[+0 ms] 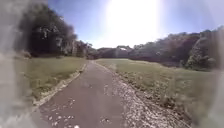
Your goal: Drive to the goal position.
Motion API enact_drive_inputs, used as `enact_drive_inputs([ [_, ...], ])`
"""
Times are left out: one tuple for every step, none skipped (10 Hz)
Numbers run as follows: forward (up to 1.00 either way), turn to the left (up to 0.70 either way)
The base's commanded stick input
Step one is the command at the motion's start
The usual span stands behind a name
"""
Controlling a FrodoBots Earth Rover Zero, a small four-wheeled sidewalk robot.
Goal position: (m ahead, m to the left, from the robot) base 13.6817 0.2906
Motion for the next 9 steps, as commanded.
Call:
enact_drive_inputs([
  [1.00, 0.00],
  [1.00, 0.00],
  [1.00, 0.00],
  [1.00, 0.00],
  [1.00, 0.00],
  [1.00, 0.10],
  [1.00, 0.35],
  [1.00, 0.40],
  [1.00, 0.40],
])
